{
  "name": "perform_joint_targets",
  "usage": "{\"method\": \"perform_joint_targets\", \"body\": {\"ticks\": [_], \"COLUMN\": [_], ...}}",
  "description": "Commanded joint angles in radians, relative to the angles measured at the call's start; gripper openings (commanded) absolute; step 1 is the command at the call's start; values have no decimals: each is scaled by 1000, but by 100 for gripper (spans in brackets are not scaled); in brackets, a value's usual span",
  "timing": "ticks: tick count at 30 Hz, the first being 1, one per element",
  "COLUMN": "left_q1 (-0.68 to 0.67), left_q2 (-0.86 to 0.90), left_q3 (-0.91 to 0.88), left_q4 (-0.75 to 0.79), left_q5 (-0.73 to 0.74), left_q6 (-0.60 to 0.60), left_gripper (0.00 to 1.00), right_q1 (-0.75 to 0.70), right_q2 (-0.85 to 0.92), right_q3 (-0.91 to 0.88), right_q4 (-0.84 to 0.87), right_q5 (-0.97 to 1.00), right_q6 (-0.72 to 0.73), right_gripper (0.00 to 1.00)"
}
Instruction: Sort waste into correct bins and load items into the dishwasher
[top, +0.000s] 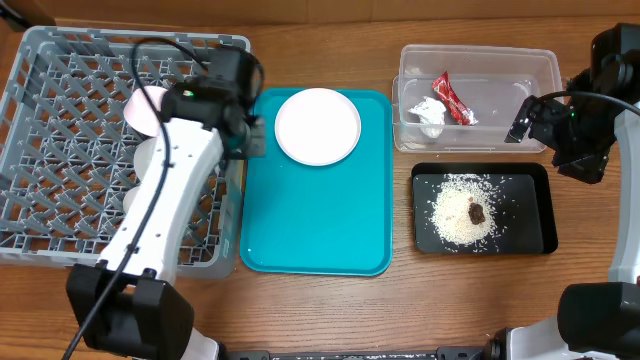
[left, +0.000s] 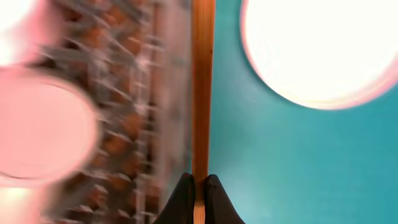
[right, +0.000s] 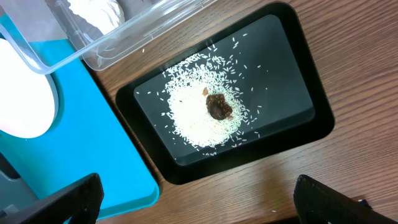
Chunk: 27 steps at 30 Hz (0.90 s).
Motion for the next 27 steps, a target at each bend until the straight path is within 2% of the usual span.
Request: {"method": "perform_joint_targets", "body": {"ticks": [1, 4, 12, 13, 16, 17, 22, 27], "left_q1": [52, 77, 88, 88, 88, 88, 82, 37], "left_q2": [8, 28, 111, 120, 126, 125, 123, 123], "left_q3": [11, 10, 8, 8, 8, 9, 49, 82], "left_q4": [34, 68, 89, 88, 91, 93, 71, 81], "left_q5": [-72, -70, -63, -51, -15, -6, 81, 265], "left_q6": [123, 164, 166, 167, 166, 167, 167, 169], "left_gripper": [4, 4, 6, 9, 35, 41, 50, 54], "right_q1": [2, 2, 2, 2, 2, 2, 2, 2], "right_q2": [-8, -8, -8, -8, -8, -8, -8, -8], "right_q3": [4, 4, 4, 4, 4, 4, 4, 4], "right_q4": [4, 5, 5, 5, 5, 5, 5, 5], "right_q5": [10, 10, 10, 10, 10, 10, 10, 10], "right_q6": [-3, -3, -3, -3, -3, -3, -3, -3], "right_gripper": [100, 100, 100, 100, 100, 100, 100, 100]}}
